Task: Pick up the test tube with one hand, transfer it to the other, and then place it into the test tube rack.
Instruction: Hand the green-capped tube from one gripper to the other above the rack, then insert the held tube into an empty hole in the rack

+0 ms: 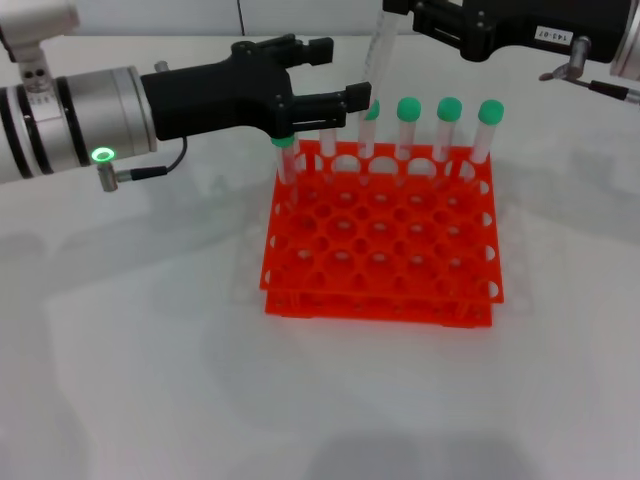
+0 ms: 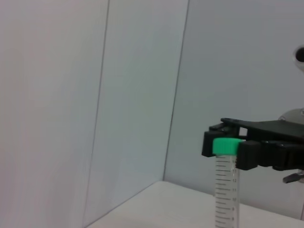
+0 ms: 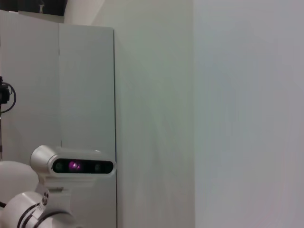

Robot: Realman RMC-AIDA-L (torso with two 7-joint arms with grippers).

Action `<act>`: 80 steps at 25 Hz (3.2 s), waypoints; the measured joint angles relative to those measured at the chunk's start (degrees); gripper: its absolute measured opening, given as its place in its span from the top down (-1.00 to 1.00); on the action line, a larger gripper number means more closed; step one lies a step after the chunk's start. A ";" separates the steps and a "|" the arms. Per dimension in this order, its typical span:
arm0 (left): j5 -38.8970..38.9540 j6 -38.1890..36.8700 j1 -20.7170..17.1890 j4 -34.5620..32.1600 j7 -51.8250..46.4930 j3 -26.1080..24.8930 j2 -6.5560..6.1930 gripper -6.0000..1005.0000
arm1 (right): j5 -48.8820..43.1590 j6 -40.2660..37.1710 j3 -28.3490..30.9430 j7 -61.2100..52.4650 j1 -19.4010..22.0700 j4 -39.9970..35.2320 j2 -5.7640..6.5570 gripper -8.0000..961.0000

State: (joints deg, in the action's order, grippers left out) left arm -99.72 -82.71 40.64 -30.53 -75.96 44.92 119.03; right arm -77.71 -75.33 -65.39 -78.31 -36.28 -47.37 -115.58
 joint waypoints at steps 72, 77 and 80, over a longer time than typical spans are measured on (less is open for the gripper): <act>-16.65 -13.14 -21.77 -26.19 -13.18 -0.90 -5.64 -0.78 | 34.56 22.65 -33.92 23.25 2.40 8.09 -0.61 0.43; -16.65 -13.12 -21.65 -25.90 -12.97 -0.87 -5.49 -0.78 | 36.53 22.69 -35.13 24.48 1.87 9.39 -0.62 0.43; -16.65 -12.99 -21.24 -25.02 -12.95 -0.80 -5.48 -0.78 | 37.33 22.70 -35.81 24.61 1.44 10.11 -0.61 0.43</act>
State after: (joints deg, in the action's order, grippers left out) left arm -116.37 -95.71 19.39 -55.55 -88.92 44.12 113.55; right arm -40.38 -52.63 -101.20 -53.69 -34.84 -37.26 -116.19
